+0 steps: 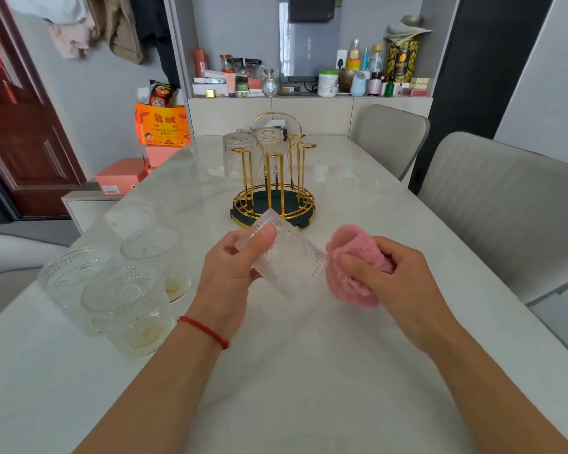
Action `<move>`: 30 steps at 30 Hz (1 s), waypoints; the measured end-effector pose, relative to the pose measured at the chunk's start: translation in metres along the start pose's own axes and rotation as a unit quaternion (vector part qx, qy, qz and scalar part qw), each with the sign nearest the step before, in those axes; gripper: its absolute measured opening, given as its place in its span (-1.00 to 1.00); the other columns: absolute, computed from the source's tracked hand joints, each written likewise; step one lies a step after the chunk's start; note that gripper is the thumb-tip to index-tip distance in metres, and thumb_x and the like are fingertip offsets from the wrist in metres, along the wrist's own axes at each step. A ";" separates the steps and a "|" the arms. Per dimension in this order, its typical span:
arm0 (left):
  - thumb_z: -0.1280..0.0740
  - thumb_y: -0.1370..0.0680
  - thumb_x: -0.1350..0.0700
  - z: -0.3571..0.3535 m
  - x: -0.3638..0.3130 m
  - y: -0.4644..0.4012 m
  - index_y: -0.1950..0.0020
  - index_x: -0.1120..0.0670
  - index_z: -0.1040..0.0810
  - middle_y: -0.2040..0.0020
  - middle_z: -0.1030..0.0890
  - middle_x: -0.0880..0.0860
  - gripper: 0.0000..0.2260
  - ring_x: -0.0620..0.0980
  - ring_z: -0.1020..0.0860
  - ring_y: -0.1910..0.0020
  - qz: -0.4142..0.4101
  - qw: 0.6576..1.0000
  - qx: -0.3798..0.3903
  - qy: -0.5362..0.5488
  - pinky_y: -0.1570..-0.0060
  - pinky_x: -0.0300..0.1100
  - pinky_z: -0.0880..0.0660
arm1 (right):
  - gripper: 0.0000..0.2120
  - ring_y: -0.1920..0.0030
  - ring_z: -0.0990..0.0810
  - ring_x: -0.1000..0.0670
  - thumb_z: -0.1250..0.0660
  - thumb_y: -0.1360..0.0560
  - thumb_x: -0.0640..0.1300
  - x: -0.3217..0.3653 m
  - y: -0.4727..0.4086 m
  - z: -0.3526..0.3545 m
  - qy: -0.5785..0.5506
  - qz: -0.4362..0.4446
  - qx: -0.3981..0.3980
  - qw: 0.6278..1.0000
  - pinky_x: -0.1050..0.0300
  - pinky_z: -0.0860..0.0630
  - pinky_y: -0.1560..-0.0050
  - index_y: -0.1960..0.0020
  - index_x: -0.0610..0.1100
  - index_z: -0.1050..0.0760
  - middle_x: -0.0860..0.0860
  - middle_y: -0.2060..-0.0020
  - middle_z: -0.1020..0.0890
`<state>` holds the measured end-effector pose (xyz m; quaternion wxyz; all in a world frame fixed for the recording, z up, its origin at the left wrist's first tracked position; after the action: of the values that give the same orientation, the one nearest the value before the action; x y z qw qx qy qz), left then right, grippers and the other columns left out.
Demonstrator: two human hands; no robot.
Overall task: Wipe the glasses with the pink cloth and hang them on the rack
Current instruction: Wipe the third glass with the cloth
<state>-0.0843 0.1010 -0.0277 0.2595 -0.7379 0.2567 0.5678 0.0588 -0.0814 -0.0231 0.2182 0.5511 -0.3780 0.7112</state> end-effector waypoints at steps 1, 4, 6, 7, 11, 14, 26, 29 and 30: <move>-0.53 -0.26 -0.27 0.002 -0.004 0.001 -0.11 0.06 -0.67 0.01 -0.71 -0.05 -0.45 -0.05 -0.67 -0.07 -0.032 0.999 -0.020 -0.033 -0.03 -0.11 -0.60 | -0.77 0.03 -0.70 -0.11 -0.52 -0.44 0.00 -0.003 0.000 0.002 -0.028 -0.013 0.001 1.000 -0.09 -0.66 -0.02 -0.05 -0.08 -0.69 -0.12 0.08 -0.73; -0.58 -0.23 -0.21 0.001 -0.019 0.007 -0.10 -0.05 -0.64 0.01 -0.69 -0.16 -0.49 -0.20 -0.64 -0.01 -0.142 0.980 -0.032 -0.138 0.05 -0.25 -0.57 | -0.71 -0.12 -0.67 -0.23 -0.38 -0.51 0.06 -0.001 0.001 -0.001 -0.087 -0.007 0.012 0.996 -0.28 -0.58 -0.21 -0.13 -0.09 -0.66 -0.15 -0.04 -0.72; -0.62 -0.24 -0.16 -0.004 -0.024 0.011 -0.15 -0.11 -0.60 -0.05 -0.66 -0.21 -0.48 -0.20 -0.59 -0.12 -0.207 0.949 -0.031 -0.234 -0.07 -0.25 -0.54 | -0.73 -0.09 -0.68 -0.25 -0.31 -0.56 0.03 0.005 0.003 -0.003 -0.110 0.020 0.007 0.994 -0.24 -0.64 -0.07 -0.17 -0.04 -0.63 -0.13 -0.06 -0.70; -0.62 -0.24 -0.16 -0.006 -0.025 0.013 -0.18 -0.14 -0.58 -0.08 -0.63 -0.24 -0.45 -0.20 -0.56 -0.17 -0.241 0.927 -0.036 -0.285 -0.13 -0.24 -0.49 | -0.74 -0.05 -0.69 -0.24 -0.29 -0.57 0.02 0.010 0.006 -0.005 -0.102 0.039 0.004 0.994 -0.20 -0.67 0.01 -0.18 -0.02 -0.62 -0.11 -0.04 -0.70; -0.51 -0.25 -0.27 -0.022 -0.024 0.021 -0.22 -0.10 -0.61 -0.11 -0.58 -0.24 -0.42 -0.06 -0.44 -0.21 -0.356 0.839 -0.038 -0.410 -0.18 0.01 -0.39 | -0.72 0.02 -0.64 0.04 -0.25 -0.66 -0.10 0.027 0.016 -0.028 -0.012 0.145 0.037 0.989 0.09 -0.62 0.10 -0.34 -0.04 -0.55 0.09 -0.06 -0.69; -0.48 -0.26 -0.36 -0.028 -0.020 0.021 -0.23 -0.07 -0.65 -0.08 -0.62 -0.17 -0.37 -0.06 -0.44 -0.17 -0.383 0.810 -0.038 -0.443 -0.13 -0.04 -0.34 | -0.62 -0.41 -0.48 0.10 -0.29 -0.65 -0.12 0.028 0.021 -0.054 0.095 0.192 0.070 0.974 0.21 -0.48 -0.32 -0.46 -0.01 -0.47 0.13 -0.39 -0.55; -0.47 -0.23 -0.27 -0.034 -0.020 0.023 -0.23 -0.12 -0.65 -0.07 -0.63 -0.28 -0.41 -0.07 -0.40 -0.13 -0.356 0.829 0.007 -0.431 -0.09 0.11 -0.42 | -0.69 -0.20 -0.63 0.17 -0.44 -0.55 -0.24 0.038 0.022 -0.044 0.157 0.290 -0.030 0.943 0.19 -0.62 -0.10 -0.28 -0.07 -0.64 0.20 -0.16 -0.67; -0.46 -0.30 -0.30 -0.031 -0.022 0.022 -0.20 -0.15 -0.65 -0.05 -0.62 -0.30 -0.48 -0.08 -0.41 -0.06 -0.378 0.823 -0.012 -0.423 0.00 0.16 -0.46 | -0.67 -0.33 -0.57 0.13 -0.45 -0.53 -0.30 0.049 0.033 -0.060 0.201 0.375 0.012 0.905 0.19 -0.51 -0.32 -0.28 -0.20 -0.62 0.04 -0.23 -0.67; -0.45 -0.33 -0.28 -0.027 -0.023 0.022 -0.20 -0.17 -0.64 -0.03 -0.60 -0.35 -0.53 -0.12 -0.39 -0.04 -0.388 0.818 -0.025 -0.424 0.03 0.18 -0.48 | -0.68 -0.33 -0.57 0.11 -0.45 -0.53 -0.29 0.048 0.036 -0.061 0.209 0.389 0.039 0.896 0.17 -0.50 -0.33 -0.29 -0.22 -0.62 0.01 -0.25 -0.66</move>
<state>-0.0850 0.0685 -0.0011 0.5230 -0.4691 -0.1998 0.6830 -0.0195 -0.0619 0.0051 -0.0242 0.2068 -0.4801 0.8521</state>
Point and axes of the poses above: each hand's wrist, its own y-axis away from the middle knuckle, its own z-axis out of the back of the hand, x = y × z, the point moved 5 cm from there along -y, towards the middle knuckle
